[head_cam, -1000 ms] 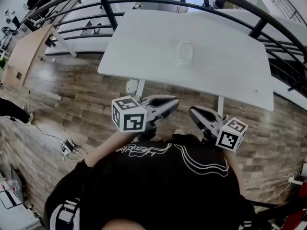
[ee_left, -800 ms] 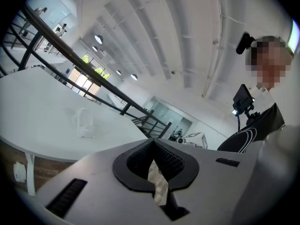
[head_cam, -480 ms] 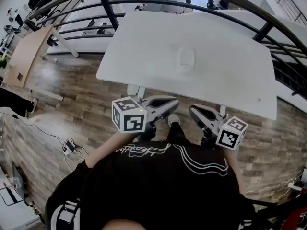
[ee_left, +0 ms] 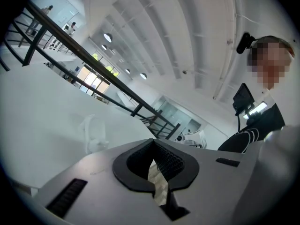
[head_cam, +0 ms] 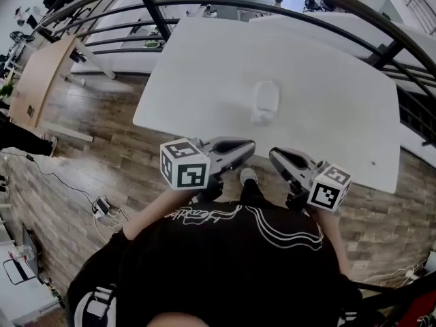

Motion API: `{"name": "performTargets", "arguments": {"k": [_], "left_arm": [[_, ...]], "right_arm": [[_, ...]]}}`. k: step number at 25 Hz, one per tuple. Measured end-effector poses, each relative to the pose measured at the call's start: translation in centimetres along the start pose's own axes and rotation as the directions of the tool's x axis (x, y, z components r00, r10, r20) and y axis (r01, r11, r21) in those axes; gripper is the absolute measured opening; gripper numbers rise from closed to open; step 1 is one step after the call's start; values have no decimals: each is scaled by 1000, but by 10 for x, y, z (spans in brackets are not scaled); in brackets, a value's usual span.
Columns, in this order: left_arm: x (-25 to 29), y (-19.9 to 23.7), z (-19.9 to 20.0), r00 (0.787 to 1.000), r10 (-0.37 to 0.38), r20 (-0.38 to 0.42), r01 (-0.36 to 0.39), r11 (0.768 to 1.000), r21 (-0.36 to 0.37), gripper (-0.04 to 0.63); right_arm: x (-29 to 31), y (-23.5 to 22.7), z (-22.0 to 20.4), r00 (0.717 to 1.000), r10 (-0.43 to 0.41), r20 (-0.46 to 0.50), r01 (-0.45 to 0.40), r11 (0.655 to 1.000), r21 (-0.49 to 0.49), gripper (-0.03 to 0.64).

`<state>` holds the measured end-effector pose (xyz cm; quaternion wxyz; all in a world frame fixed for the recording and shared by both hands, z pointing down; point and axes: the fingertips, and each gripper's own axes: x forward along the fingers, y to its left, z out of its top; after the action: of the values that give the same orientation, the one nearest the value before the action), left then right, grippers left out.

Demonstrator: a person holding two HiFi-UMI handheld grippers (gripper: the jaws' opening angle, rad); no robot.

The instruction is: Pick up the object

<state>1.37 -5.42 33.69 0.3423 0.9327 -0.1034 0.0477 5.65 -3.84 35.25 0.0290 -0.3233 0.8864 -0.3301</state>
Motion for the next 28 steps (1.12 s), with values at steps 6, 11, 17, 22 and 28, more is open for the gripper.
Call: {"name": "performTargets", "arguments": {"k": [6, 11, 17, 22, 28], "left_arm": [[21, 24, 17, 1000, 9, -3, -9, 1000, -7, 8], [34, 46, 23, 999, 31, -10, -31, 999, -24, 8], [34, 74, 19, 999, 53, -8, -54, 996, -68, 8], [34, 89, 17, 998, 54, -11, -55, 994, -93, 8], [37, 104, 27, 999, 53, -8, -54, 991, -120, 8]], "right_arm": [[14, -31, 20, 1000, 8, -11, -8, 1000, 2, 29], [20, -61, 31, 1000, 8, -16, -8, 1000, 15, 29], [36, -79, 26, 999, 9, -37, -8, 1000, 30, 29], [45, -88, 27, 999, 4, -49, -3, 1000, 14, 29], [53, -103, 42, 996, -22, -87, 19, 999, -41, 29]]}}
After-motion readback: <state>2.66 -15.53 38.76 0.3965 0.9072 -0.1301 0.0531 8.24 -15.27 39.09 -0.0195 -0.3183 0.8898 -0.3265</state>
